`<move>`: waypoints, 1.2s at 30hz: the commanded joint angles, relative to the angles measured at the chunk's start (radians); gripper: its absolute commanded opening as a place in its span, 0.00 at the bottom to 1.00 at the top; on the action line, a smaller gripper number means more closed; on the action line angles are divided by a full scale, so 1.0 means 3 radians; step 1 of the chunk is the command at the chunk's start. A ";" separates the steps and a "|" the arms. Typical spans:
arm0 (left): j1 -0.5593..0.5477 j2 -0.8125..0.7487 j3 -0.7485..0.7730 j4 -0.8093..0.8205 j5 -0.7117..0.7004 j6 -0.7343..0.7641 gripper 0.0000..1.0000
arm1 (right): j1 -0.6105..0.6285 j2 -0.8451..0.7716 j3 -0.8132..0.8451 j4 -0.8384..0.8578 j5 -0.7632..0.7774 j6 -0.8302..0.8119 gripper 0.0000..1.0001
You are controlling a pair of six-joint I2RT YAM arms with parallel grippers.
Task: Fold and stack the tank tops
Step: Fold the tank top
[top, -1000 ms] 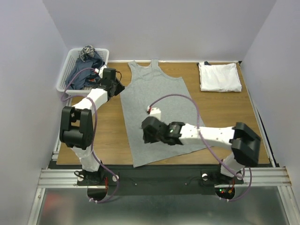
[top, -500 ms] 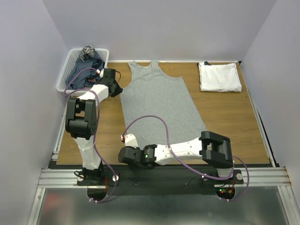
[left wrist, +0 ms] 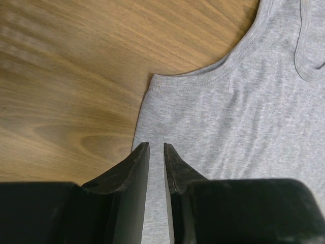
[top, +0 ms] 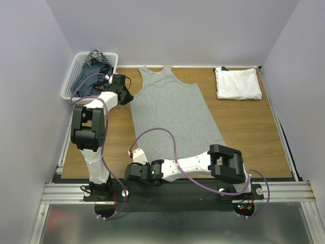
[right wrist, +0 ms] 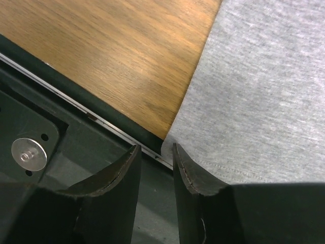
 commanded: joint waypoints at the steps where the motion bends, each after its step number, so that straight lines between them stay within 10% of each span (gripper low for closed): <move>1: 0.0025 -0.0014 0.0116 0.0090 0.0008 0.0021 0.29 | 0.0033 0.0076 0.0116 -0.0155 0.0149 0.0038 0.37; 36: 0.0055 0.0011 0.0111 0.0126 0.0069 0.0000 0.29 | 0.0279 0.0597 0.0863 -0.0978 0.0845 0.0013 0.37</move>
